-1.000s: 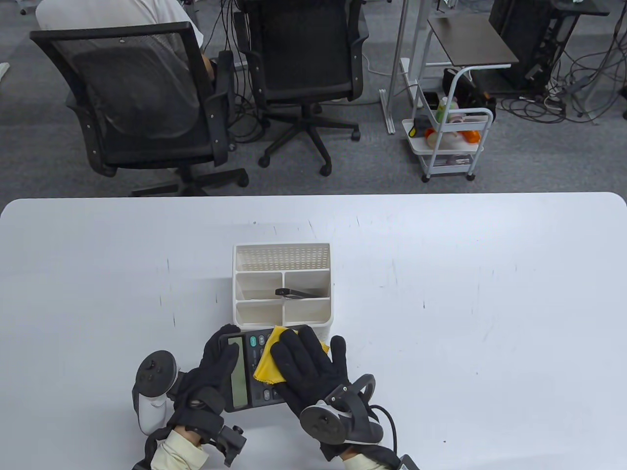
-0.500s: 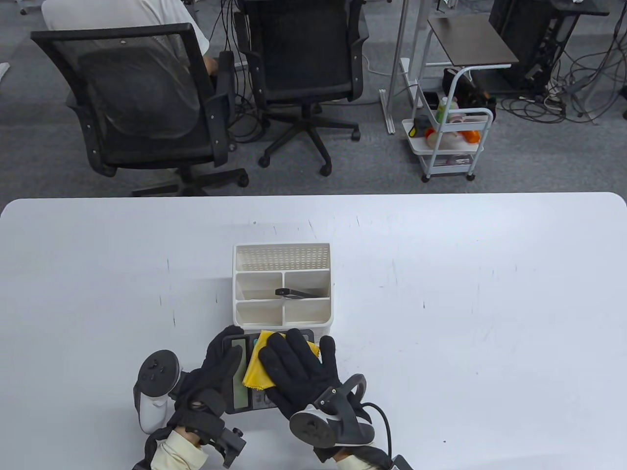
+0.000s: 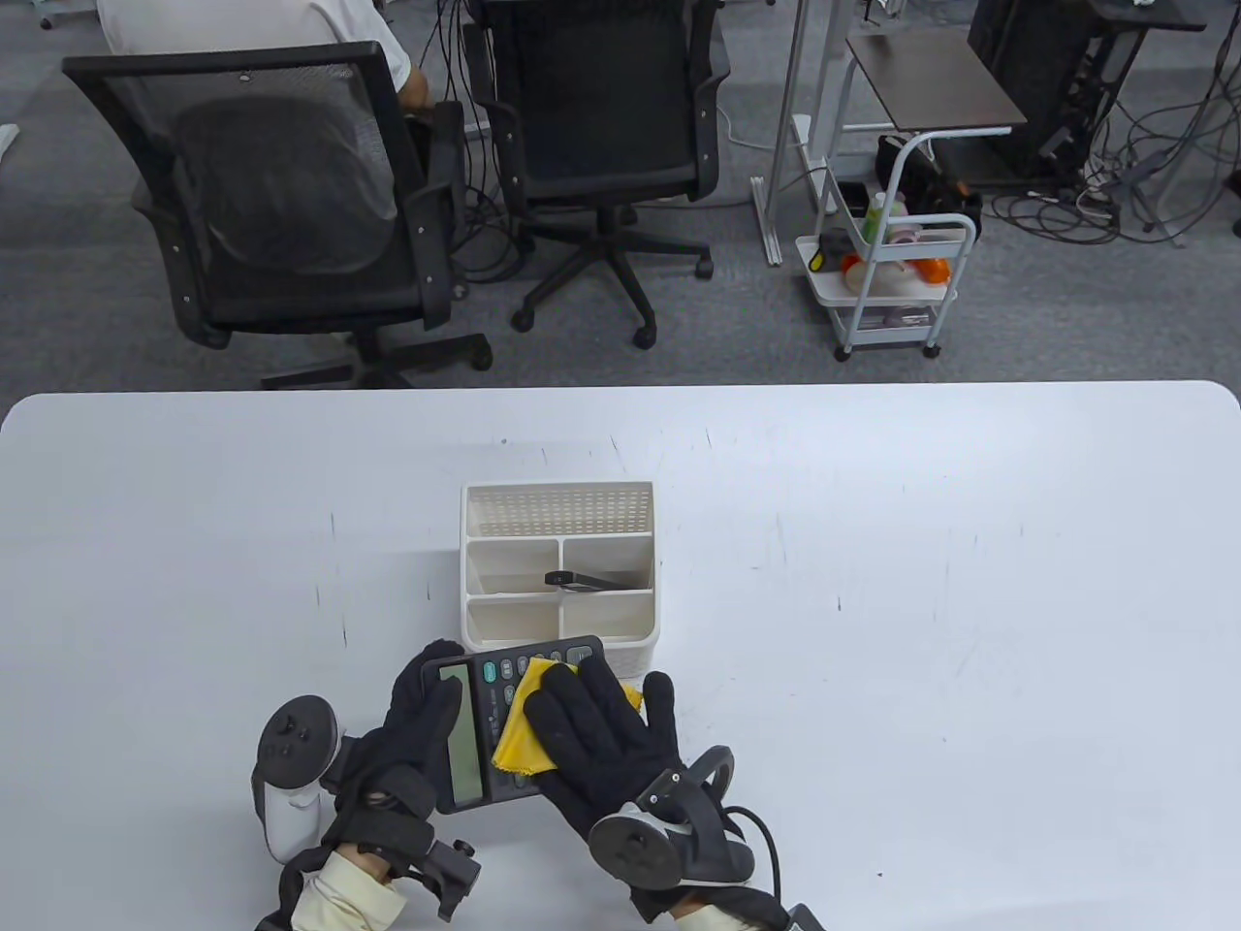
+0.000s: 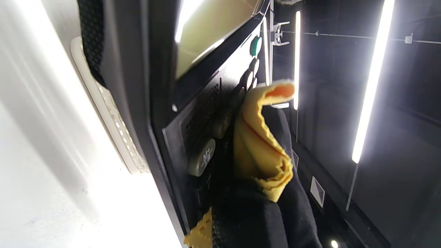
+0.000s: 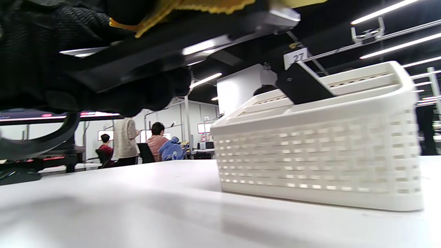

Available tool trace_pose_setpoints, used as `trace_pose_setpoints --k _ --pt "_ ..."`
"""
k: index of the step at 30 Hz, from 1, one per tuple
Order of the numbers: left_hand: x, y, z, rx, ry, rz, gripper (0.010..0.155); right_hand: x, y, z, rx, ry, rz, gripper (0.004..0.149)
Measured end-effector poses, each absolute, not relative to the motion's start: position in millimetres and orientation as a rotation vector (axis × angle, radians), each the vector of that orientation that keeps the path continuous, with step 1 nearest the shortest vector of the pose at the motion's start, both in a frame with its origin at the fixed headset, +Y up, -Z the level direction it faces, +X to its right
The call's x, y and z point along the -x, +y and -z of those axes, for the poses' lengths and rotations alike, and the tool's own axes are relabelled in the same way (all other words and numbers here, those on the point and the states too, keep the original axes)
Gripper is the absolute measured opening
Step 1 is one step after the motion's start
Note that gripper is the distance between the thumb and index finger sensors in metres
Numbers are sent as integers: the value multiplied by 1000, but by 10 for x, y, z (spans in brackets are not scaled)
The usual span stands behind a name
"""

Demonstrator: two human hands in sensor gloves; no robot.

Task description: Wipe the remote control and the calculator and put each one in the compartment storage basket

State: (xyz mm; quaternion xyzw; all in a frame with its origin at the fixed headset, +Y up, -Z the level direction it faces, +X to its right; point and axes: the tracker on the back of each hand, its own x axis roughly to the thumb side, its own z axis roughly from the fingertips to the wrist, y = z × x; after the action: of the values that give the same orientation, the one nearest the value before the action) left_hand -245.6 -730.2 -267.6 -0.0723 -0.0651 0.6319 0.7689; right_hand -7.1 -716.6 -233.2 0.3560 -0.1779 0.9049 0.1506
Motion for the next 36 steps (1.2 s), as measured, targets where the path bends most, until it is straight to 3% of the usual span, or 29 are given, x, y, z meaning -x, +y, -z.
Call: trace_pose_setpoints --k 10,24,36 --pt "2460 -7282 2679 148 -153 -1381 57 193 -7172 2253 -1185 -543 -2579 60" --pt "2551 -7259 2683 105 -109 -1422 57 -93 -7152 2399 -840 -541 -2604 61" --pt "2567 -7290 2673 119 -76 -1452 58 223 -7161 2234 -1091 -597 -2635 61"
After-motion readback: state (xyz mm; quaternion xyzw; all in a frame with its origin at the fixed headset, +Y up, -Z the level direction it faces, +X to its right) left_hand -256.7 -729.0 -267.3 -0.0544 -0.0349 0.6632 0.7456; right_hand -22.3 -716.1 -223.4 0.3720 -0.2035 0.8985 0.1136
